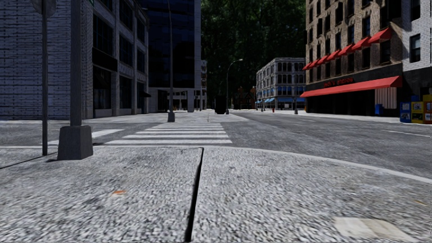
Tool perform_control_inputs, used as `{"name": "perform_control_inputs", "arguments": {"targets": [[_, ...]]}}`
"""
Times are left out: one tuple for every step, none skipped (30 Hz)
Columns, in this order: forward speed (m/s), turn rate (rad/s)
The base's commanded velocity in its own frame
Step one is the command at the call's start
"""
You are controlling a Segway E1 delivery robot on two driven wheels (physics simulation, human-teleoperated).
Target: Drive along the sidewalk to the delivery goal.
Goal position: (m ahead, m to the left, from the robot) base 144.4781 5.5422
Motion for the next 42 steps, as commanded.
{"name": "perform_control_inputs", "arguments": {"targets": [[2.00, 0.00], [2.00, 0.00], [2.00, 0.00], [2.00, 0.00], [2.00, 0.00], [2.00, 0.00], [2.00, 0.00], [2.00, 0.00], [2.00, 0.00], [2.00, 0.00], [2.00, 0.00], [2.00, 0.00], [2.00, 0.00], [2.00, 0.00], [2.00, 0.00], [2.00, 0.00], [2.00, 0.00], [2.00, 0.00], [2.00, 0.00], [2.00, 0.00], [2.00, 0.00], [2.00, 0.00], [2.00, 0.00], [2.00, 0.00], [2.00, 0.00], [2.00, 0.00], [2.00, 0.00], [2.00, 0.00], [2.00, 0.00], [2.00, 0.00], [2.00, 0.00], [2.00, 0.00], [2.00, 0.00], [2.00, 0.00], [2.00, 0.00], [2.00, 0.00], [2.00, 0.00], [2.00, 0.00], [2.00, 0.00], [2.00, 0.00], [2.00, 0.00], [2.00, 0.00]]}}
